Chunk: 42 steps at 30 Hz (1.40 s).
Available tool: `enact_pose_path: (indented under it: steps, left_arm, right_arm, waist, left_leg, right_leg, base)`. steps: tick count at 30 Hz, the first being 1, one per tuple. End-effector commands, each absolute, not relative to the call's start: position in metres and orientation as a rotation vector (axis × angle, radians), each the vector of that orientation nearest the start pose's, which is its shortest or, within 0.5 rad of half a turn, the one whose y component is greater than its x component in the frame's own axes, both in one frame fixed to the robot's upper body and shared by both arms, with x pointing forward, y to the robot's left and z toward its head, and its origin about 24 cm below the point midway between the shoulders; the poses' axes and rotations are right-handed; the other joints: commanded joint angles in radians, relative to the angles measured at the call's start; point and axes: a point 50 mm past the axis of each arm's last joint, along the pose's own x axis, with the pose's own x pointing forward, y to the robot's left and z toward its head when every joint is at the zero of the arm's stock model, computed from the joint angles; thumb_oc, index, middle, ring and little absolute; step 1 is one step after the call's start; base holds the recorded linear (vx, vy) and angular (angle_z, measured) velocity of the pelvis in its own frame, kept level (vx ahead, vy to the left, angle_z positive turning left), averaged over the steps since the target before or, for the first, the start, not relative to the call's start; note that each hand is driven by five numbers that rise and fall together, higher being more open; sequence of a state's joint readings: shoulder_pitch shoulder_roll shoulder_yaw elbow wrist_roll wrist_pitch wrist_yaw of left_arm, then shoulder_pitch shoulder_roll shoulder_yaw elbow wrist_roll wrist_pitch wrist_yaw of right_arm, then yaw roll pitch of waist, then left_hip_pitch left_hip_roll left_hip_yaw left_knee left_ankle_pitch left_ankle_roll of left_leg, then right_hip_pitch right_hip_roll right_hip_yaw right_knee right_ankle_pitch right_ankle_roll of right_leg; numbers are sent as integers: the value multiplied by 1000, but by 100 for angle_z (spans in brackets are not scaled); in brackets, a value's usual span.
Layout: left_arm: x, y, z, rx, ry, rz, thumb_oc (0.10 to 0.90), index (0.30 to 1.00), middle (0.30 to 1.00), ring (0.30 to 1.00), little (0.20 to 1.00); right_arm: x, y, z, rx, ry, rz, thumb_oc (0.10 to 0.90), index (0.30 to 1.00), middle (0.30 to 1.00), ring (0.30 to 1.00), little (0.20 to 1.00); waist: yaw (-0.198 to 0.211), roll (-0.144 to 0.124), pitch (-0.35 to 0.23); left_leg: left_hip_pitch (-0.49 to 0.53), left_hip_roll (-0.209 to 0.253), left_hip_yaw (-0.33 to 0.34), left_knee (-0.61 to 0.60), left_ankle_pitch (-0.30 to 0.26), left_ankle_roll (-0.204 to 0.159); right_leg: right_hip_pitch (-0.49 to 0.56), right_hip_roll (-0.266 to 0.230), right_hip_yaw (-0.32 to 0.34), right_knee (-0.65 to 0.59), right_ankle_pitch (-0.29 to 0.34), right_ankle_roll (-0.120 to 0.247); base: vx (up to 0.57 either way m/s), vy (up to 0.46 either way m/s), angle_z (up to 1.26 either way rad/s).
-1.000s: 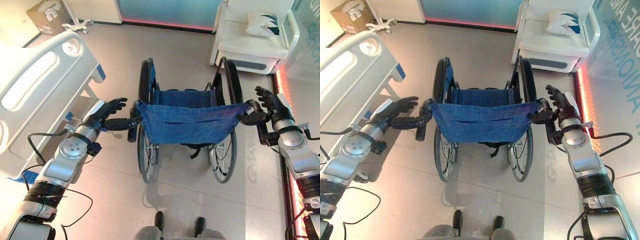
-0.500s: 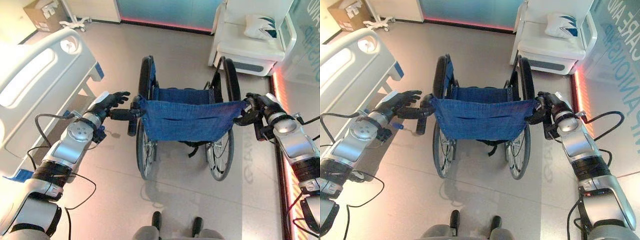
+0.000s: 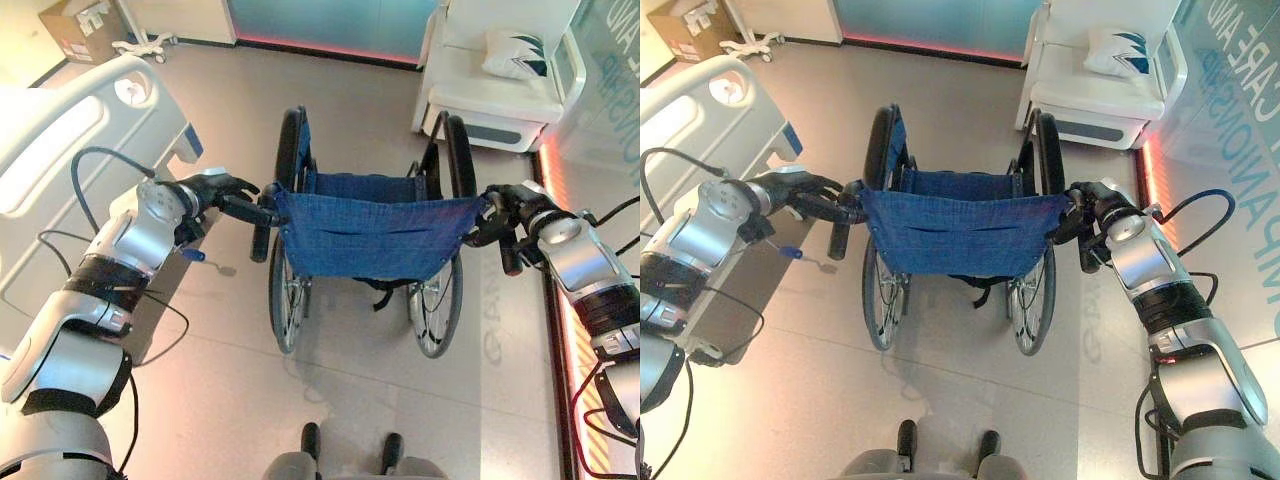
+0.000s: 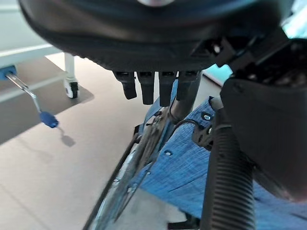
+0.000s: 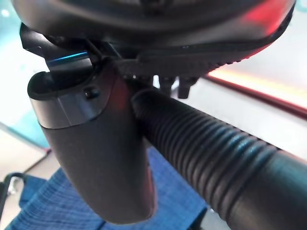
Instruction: Push the wheelchair next to the bed
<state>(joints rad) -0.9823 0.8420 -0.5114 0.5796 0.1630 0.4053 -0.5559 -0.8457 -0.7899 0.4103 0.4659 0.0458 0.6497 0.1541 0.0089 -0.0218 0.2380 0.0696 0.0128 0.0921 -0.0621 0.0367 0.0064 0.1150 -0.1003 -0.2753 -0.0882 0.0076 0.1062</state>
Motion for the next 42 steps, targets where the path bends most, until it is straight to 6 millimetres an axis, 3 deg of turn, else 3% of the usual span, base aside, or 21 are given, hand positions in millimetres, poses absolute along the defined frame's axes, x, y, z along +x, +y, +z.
enact_pose_path:
  steps: [1,7,12,16,23,31,37,42]
  left_arm:
    - [357,325,158,1232,895,-25,800,900,900,900,900]
    - [365,318,161,1244,983,-48,800,900,900,900,900]
    - [369,311,157,1256,1031,-72,800,900,900,900,900]
    - [369,309,155,1253,1051,-71,800,900,900,900,900]
    - [364,309,143,1263,1073,-99,800,900,900,900,900]
    - [360,295,111,1285,1150,-192,800,900,900,900,900]
    - [359,281,95,1303,1221,-240,800,900,900,900,900]
    - [355,275,84,1299,1272,-269,800,900,900,900,900]
  right_arm:
    - [358,-315,173,-946,622,-259,800,900,900,900,900]
    - [362,-319,165,-901,705,-375,800,900,900,900,900]
    - [363,-317,151,-709,738,-474,800,900,900,900,900]
    - [367,-311,158,-662,668,-478,800,900,900,900,900]
    - [368,-301,176,-719,611,-384,800,900,900,900,900]
    - [362,-301,145,-790,797,-210,800,900,900,900,900]
    - [366,-285,127,-823,836,-134,800,900,900,900,900]
    - [374,-266,123,-851,786,-69,800,900,900,900,900]
  waist:
    - [-10,12,-50]
    - [-5,12,-51]
    - [-7,14,-44]
    - [-15,14,-36]
    - [-33,10,-40]
    - [-40,4,-55]
    - [-37,0,-53]
    - [-34,-2,-48]
  left_leg:
    - [-11,-20,50,73,-94,9]
    - [-15,-18,46,78,-94,6]
    - [-23,-14,47,85,-94,0]
    - [-28,-12,48,82,-92,-4]
    - [-25,-17,61,73,-95,-4]
    - [-13,-18,70,61,-93,0]
    - [-13,-16,71,64,-92,2]
    - [-16,-16,69,68,-92,2]
  right_leg:
    - [-61,40,43,133,-57,-29]
    - [-57,36,36,130,-58,-32]
    - [-59,34,37,127,-58,-33]
    - [-66,33,42,125,-53,-31]
    - [-72,36,56,117,-47,-29]
    - [-66,39,64,108,-44,-29]
    - [-65,40,71,108,-44,-31]
    - [-67,40,72,110,-45,-32]
  base:
    - [0,0,0]
    - [0,0,0]
    - [0,0,0]
    - [0,0,0]
    - [-4,22,-9]
    - [9,8,-2]
    - [10,-6,-5]
    - [0,0,0]
